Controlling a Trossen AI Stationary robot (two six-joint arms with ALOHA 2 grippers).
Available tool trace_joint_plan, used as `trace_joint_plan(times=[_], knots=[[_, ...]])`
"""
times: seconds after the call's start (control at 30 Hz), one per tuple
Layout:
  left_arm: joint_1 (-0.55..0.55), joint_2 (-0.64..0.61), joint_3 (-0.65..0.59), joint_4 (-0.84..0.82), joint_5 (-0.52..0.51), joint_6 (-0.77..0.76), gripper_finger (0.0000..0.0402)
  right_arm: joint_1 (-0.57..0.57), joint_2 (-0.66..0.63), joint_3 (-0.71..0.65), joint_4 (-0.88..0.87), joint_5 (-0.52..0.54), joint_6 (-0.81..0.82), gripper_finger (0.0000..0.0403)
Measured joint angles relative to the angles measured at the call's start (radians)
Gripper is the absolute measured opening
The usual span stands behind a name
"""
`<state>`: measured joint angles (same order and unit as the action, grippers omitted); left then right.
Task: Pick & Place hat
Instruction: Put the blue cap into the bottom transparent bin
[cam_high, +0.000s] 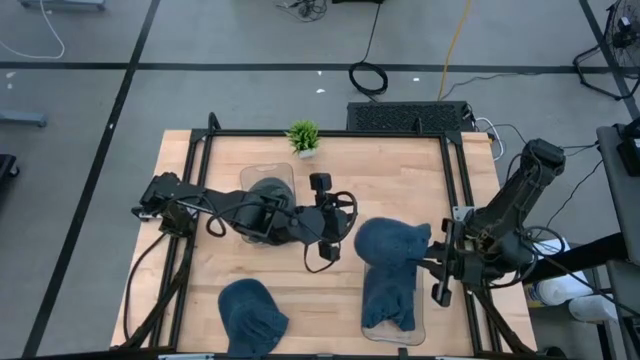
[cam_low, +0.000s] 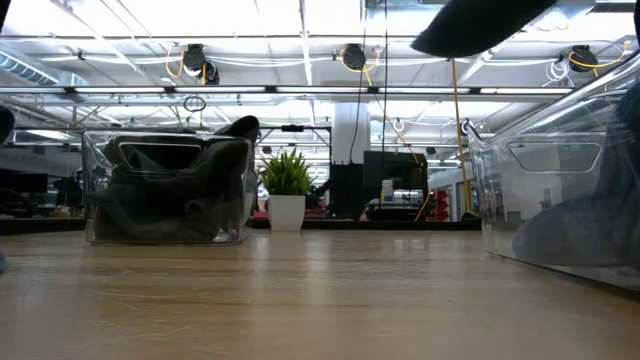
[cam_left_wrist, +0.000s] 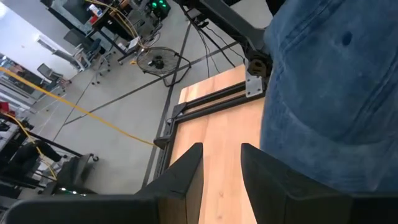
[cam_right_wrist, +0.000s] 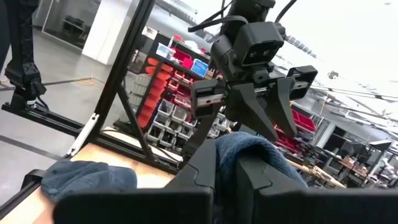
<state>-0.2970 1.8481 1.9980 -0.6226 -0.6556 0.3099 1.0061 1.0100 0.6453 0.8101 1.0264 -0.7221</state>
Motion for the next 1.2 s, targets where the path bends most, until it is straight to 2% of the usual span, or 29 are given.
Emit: trace_joint_plan(times=[1.2], knots=[[0.0,0.0,0.0,-0.001,0.001,0.0,0.0115,-0.001,0.0,0.0,0.0,-0.002,0.041,0.0007]])
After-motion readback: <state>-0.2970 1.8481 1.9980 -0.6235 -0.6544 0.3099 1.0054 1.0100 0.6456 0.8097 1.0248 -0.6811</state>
